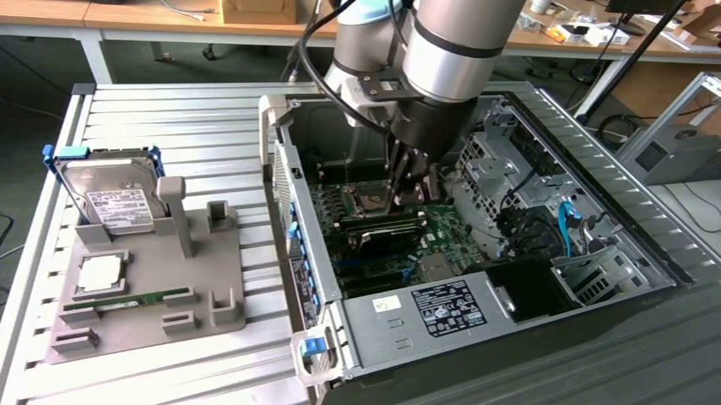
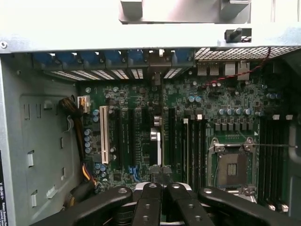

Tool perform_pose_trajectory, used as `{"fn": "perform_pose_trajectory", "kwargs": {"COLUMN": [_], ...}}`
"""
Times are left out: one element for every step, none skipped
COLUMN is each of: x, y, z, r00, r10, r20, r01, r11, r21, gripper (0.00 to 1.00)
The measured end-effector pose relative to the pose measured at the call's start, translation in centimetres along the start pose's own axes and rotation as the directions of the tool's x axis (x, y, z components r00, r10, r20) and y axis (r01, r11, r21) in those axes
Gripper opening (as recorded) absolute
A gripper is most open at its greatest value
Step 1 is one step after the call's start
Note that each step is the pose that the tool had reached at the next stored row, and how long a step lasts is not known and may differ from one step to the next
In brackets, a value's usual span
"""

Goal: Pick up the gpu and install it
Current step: 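Press down on the gpu until it lock into place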

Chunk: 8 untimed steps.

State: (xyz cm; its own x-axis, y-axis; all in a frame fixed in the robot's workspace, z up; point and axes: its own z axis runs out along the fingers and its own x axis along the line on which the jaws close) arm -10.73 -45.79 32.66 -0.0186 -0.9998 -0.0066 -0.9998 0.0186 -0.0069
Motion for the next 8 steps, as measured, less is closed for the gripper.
{"fn": "perform_pose_trajectory", "kwargs": {"x": [0.0, 0.0, 0.0, 0.0, 0.0, 0.0, 0.0, 0.0], "y": [0.01, 0.02, 0.02, 0.04, 0.05, 0.05, 0.05, 0.06], "z": [0.17, 0.35, 0.54, 0.72, 0.9, 1.09, 1.27, 1.45], "r00": [1.0, 1.0, 1.0, 1.0, 1.0, 1.0, 1.0, 1.0], "r10": [0.0, 0.0, 0.0, 0.0, 0.0, 0.0, 0.0, 0.0], "r20": [0.0, 0.0, 0.0, 0.0, -0.0001, -0.0001, 0.0, 0.0], "r01": [0.0, 0.0, 0.0, 0.0, 0.0, 0.0, 0.0, 0.0], "r11": [1.0, 1.0, 1.0, 1.0, 1.0, 1.0, 1.0, 1.0], "r21": [0.0, 0.0, 0.0, 0.0, 0.0, 0.0, 0.0, 0.0], "gripper": [0.11, 0.11, 0.11, 0.11, 0.11, 0.11, 0.11, 0.11]}}
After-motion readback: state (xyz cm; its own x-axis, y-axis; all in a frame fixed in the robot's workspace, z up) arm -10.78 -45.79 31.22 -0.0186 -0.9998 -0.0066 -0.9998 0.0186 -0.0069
